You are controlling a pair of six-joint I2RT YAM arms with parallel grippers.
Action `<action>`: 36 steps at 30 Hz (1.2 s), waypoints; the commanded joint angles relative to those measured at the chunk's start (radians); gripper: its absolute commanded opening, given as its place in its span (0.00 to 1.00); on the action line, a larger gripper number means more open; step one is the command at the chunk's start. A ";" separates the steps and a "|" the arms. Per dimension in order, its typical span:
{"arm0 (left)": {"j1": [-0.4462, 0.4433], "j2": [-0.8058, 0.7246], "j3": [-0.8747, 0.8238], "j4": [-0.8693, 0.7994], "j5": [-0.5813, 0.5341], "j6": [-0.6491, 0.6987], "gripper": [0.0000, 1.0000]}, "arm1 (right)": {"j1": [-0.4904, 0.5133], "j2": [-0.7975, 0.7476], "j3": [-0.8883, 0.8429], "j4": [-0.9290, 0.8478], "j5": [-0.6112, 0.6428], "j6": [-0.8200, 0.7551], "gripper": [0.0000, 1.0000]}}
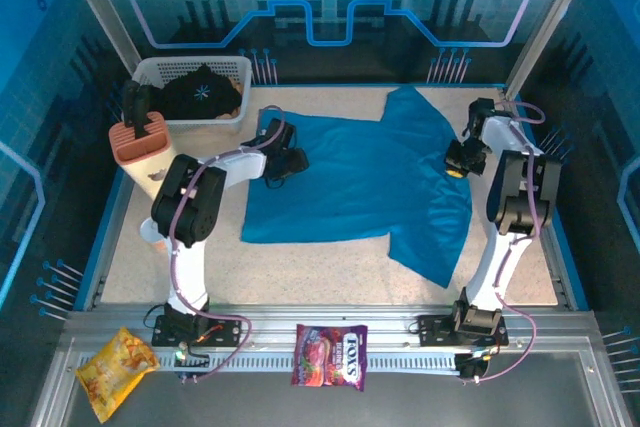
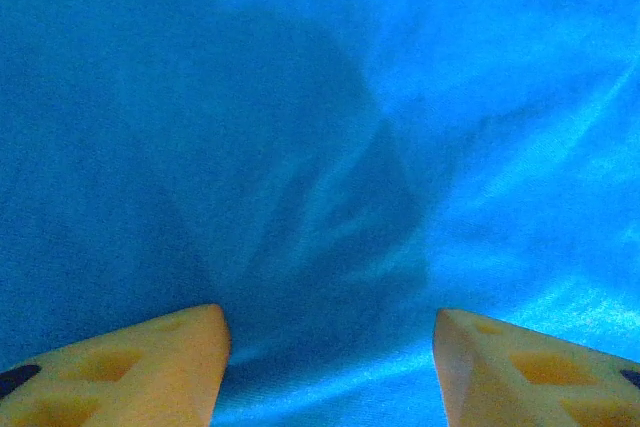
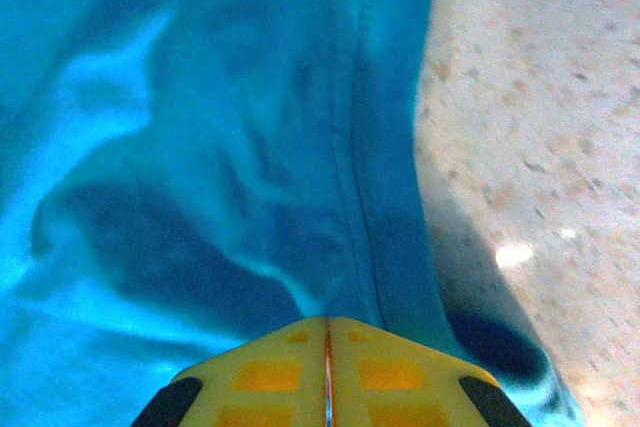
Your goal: Fold and stack the t-shirts
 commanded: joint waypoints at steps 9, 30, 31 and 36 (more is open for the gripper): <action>-0.048 -0.123 0.003 -0.197 -0.030 0.017 0.61 | 0.017 -0.122 -0.019 0.050 -0.039 -0.046 0.23; 0.012 0.280 0.447 -0.423 -0.136 0.098 0.60 | 0.117 0.504 0.632 -0.191 0.063 -0.059 0.27; 0.010 0.276 0.426 -0.416 -0.132 0.094 0.60 | 0.117 0.502 0.620 -0.198 0.087 -0.058 0.26; -0.008 0.243 0.328 -0.375 -0.113 0.071 0.57 | 0.109 0.454 0.528 -0.187 0.161 -0.078 0.26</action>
